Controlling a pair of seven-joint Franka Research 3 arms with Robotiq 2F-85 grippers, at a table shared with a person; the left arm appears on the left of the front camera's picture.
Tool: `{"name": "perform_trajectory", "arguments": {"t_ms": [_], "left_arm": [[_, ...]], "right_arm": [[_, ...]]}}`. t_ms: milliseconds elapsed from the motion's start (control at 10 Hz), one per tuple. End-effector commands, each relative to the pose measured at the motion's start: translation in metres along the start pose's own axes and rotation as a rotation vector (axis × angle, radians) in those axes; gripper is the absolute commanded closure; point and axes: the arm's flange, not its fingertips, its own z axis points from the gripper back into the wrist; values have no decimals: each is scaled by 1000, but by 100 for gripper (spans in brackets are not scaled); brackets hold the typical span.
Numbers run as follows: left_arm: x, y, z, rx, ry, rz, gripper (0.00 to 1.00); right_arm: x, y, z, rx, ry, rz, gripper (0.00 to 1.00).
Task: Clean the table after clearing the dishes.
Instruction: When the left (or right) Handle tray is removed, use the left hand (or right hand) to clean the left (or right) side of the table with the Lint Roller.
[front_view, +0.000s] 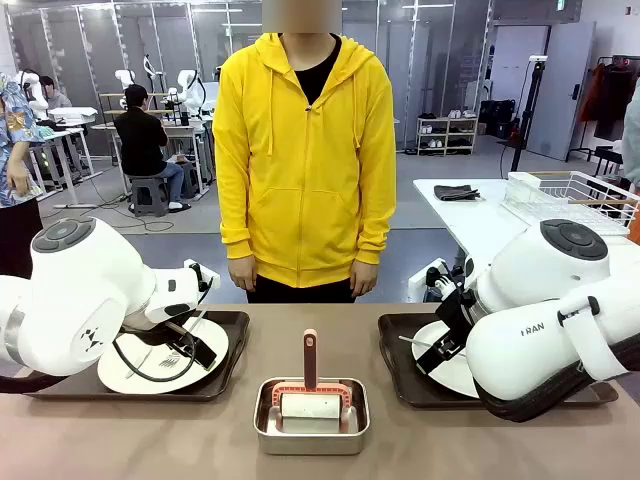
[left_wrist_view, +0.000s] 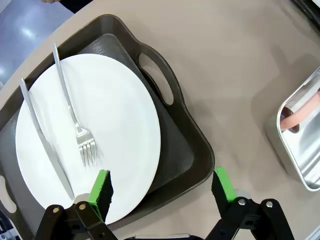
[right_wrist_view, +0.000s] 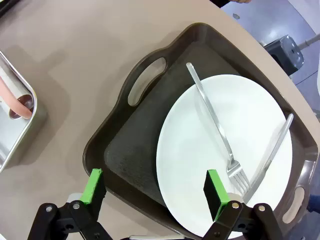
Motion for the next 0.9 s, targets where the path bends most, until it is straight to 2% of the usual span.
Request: {"name": "perform_trajectory", "arguments": {"t_ms": [0,800], "left_arm": [[0,0,0,0,0,0,0],[0,-1,0,0,0,-1,0]], "right_arm": [[0,0,0,0,0,0,0],[0,-1,0,-1,0,0,0]]}}
